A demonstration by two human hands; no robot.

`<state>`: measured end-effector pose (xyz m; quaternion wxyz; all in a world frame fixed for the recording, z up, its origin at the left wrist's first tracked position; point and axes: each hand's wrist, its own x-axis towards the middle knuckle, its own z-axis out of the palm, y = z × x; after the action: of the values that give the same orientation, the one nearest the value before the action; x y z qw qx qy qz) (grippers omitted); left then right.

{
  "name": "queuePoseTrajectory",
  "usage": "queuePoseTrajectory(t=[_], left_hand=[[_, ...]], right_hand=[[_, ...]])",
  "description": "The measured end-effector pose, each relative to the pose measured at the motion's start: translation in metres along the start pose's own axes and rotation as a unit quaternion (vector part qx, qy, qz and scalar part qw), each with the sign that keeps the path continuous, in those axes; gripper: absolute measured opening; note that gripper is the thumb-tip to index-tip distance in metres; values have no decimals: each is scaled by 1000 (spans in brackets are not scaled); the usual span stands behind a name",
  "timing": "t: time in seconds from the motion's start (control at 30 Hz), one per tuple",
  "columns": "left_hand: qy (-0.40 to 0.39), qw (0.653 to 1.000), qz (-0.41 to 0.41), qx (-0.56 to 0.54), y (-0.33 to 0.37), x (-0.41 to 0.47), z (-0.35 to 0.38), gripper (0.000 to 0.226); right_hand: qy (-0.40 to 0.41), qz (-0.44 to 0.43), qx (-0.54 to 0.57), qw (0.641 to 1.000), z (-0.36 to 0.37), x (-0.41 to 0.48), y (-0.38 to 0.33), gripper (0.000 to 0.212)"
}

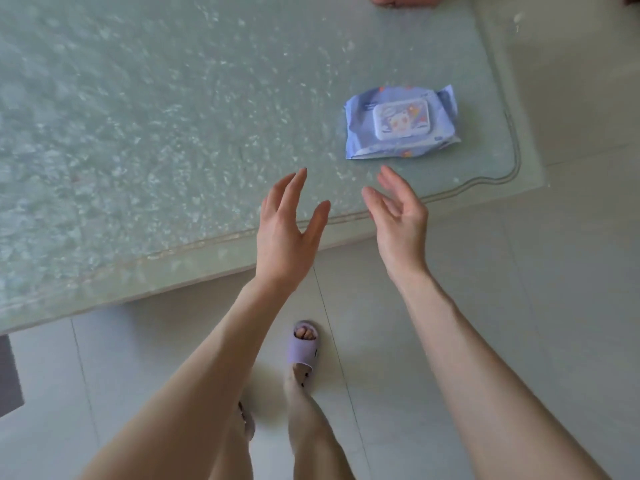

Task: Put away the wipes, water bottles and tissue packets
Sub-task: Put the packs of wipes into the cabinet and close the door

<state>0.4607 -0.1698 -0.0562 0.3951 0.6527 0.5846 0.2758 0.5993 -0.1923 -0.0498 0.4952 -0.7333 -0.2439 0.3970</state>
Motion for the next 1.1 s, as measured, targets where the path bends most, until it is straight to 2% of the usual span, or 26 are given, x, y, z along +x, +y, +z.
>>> queuePoseTrajectory(t=[0.37, 0.53, 0.93, 1.1], left_hand=[[-66, 997, 26, 34, 31, 87, 58, 51], [-105, 992, 52, 53, 27, 135, 75, 52], [-248, 962, 59, 102, 26, 241, 116, 65], [-285, 951, 46, 108, 24, 254, 124, 63]], right_hand=[[75, 54, 70, 993, -36, 75, 14, 47], [110, 66, 77, 989, -24, 97, 15, 52], [274, 126, 128, 945, 34, 131, 12, 80], [295, 141, 145, 934, 41, 140, 14, 77]])
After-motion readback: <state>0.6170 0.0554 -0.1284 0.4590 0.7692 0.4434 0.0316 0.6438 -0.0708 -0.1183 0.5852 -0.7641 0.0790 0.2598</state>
